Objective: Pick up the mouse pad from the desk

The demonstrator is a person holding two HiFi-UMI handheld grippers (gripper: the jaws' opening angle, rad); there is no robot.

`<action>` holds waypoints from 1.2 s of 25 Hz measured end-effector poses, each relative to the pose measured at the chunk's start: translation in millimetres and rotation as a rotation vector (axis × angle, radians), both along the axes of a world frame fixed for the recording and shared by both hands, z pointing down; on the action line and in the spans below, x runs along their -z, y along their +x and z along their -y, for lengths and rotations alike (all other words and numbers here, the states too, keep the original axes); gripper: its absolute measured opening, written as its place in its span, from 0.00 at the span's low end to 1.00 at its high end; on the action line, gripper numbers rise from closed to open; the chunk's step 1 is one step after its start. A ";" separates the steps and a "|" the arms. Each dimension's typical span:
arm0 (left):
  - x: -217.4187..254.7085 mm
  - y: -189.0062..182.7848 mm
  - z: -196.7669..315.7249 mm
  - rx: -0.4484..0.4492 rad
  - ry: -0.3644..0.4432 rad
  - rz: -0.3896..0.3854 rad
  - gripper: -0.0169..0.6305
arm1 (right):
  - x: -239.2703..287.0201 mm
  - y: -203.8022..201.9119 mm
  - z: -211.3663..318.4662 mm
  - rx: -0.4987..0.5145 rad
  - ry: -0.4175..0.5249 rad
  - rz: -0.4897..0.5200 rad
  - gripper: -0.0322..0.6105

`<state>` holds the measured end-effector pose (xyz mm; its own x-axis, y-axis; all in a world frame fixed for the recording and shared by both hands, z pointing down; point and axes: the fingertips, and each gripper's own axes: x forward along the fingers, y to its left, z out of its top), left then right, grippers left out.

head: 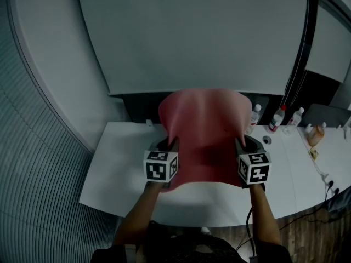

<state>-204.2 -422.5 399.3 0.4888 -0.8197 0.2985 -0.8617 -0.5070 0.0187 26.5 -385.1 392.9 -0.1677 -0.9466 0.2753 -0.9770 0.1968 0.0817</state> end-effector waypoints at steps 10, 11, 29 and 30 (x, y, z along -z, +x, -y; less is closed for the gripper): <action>50.2 -3.7 -0.1 0.021 0.106 -0.018 0.12 | 51.0 -4.0 4.5 0.006 0.119 -0.033 0.19; 54.9 -4.0 0.0 0.023 0.118 -0.019 0.12 | 55.3 -4.2 4.6 0.005 0.130 -0.033 0.19; 117.7 -5.1 -4.0 0.040 0.270 -0.039 0.12 | 110.1 1.4 4.4 -0.013 0.277 -0.019 0.19; 116.9 -5.2 -3.6 0.041 0.270 -0.039 0.12 | 109.7 1.3 4.8 -0.013 0.277 -0.020 0.19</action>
